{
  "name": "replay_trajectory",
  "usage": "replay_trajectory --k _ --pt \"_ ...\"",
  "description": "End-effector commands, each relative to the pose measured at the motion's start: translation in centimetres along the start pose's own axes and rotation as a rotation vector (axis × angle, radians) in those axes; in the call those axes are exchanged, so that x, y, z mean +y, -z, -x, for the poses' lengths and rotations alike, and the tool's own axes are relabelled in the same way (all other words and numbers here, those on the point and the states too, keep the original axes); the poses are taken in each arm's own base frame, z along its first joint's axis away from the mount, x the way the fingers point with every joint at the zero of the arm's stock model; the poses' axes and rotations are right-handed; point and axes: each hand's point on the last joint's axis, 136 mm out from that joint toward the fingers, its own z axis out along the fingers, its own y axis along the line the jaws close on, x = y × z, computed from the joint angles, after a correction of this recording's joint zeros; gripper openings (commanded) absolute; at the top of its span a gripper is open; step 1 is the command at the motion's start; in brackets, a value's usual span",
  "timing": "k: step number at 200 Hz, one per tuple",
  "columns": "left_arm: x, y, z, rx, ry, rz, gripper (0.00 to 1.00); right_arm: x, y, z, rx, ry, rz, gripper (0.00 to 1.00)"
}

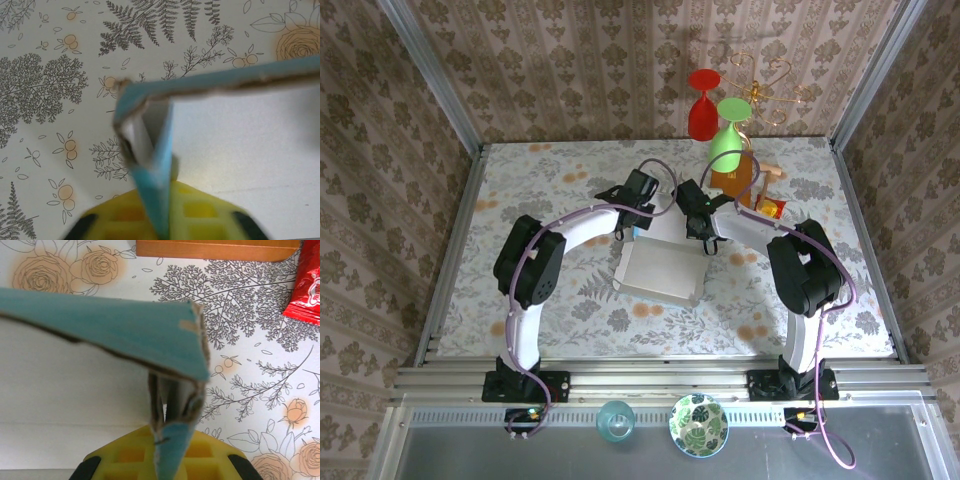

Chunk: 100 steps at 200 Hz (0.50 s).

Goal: Fold the paper box

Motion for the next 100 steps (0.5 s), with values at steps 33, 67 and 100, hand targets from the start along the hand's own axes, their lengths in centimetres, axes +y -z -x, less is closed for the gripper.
replay_trajectory --k 33,67,100 --pt "0.0 7.9 1.8 -0.020 0.294 -0.194 0.49 -0.3 0.5 0.7 -0.107 -0.033 0.025 0.00" --pt "3.1 12.7 2.6 -0.051 0.665 -0.323 0.47 0.3 1.7 1.8 -0.237 -0.066 0.094 0.00" --pt "6.1 12.4 2.4 0.036 0.970 -0.326 0.54 1.2 2.5 2.5 -0.354 -0.057 0.118 0.00"
